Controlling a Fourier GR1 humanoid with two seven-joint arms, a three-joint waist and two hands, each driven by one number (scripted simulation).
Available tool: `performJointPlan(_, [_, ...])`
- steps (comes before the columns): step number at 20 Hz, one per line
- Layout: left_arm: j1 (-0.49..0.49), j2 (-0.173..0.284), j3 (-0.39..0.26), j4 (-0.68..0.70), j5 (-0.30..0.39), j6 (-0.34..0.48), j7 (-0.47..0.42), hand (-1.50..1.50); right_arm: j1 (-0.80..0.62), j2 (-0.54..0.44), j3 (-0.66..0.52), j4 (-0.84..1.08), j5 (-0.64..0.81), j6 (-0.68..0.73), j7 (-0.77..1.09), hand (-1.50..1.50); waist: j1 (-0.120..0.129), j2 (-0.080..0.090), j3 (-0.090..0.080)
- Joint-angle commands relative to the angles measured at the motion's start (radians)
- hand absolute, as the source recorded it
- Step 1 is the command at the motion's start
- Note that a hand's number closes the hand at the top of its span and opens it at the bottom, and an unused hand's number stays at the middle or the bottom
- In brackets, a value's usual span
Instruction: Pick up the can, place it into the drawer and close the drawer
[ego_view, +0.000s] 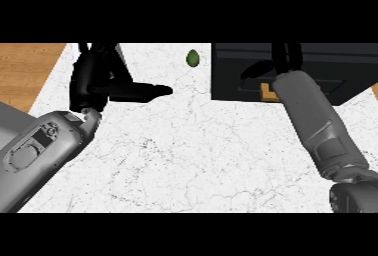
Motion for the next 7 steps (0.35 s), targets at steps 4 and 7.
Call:
performJointPlan(4, [0.070, -0.005, 0.003, -0.035, -0.025, 0.032, -0.006, -1.50, -0.068, 0.095, -0.162, -0.034, -0.212, 0.076, -0.028, -1.50, -0.009, -0.022, -0.006])
performJointPlan(7, [0.064, 0.017, 0.034, -0.055, -0.024, -0.002, -0.004, -1.50, -0.103, 0.000, -0.174, -0.022, -0.226, 0.147, -0.046, -1.50, 0.000, -0.011, -0.006])
